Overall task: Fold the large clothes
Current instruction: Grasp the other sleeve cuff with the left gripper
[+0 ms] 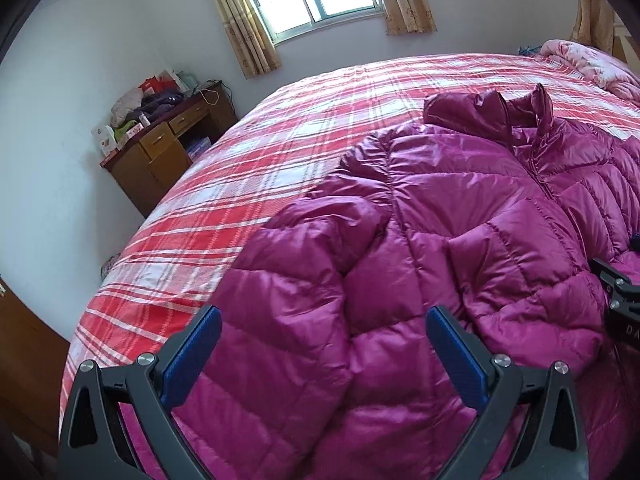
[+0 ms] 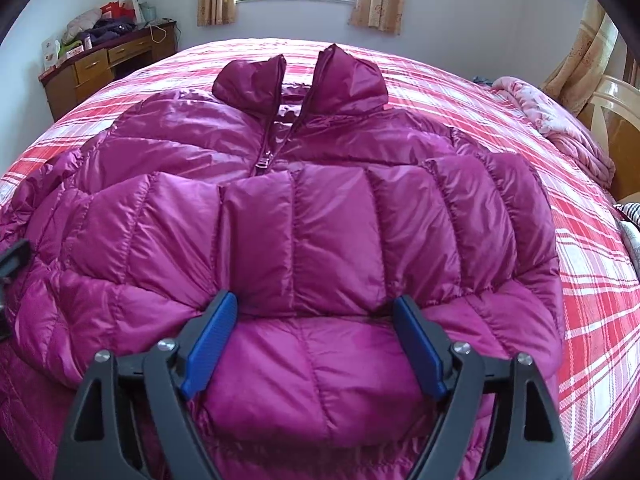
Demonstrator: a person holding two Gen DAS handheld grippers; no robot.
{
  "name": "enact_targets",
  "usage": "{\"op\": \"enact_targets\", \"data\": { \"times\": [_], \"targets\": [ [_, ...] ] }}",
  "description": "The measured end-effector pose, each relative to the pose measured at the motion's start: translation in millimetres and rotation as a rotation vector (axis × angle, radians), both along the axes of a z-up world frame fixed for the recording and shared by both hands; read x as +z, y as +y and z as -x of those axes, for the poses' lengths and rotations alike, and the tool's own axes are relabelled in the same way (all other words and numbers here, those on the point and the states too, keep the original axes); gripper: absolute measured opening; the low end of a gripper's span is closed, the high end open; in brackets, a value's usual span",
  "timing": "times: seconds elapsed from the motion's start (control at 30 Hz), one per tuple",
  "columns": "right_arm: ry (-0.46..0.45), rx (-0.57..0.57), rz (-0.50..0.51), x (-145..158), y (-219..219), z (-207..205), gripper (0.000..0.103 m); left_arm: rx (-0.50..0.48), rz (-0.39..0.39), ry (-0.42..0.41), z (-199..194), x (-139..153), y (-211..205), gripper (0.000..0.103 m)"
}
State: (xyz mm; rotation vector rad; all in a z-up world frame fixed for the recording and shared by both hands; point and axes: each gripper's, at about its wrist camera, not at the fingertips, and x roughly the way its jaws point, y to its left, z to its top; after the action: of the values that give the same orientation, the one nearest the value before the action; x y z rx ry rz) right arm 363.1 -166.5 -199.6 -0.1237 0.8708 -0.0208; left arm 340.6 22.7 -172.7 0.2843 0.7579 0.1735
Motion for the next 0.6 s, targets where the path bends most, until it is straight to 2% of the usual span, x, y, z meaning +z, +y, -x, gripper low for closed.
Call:
{"op": "enact_targets", "data": {
  "times": [0.17,0.37,0.47,0.6],
  "targets": [
    [-0.004,0.0,0.007,0.1,0.8,1.4,0.083,0.093,-0.024,-0.006,37.0,13.5,66.6,0.102],
    [-0.01,-0.001,0.02,0.9,2.4,3.0,0.083,0.233,-0.018,0.027,89.3,3.5,138.7,0.102],
    [-0.014,-0.001,0.03,1.1,4.1,3.9,0.083,0.279,0.021,0.038,115.1,-4.5,160.0,0.102],
    [-0.015,-0.002,0.045,1.3,6.0,4.2,0.084,0.294,0.149,0.046,134.2,-16.6,174.6,0.102]
  ]
}}
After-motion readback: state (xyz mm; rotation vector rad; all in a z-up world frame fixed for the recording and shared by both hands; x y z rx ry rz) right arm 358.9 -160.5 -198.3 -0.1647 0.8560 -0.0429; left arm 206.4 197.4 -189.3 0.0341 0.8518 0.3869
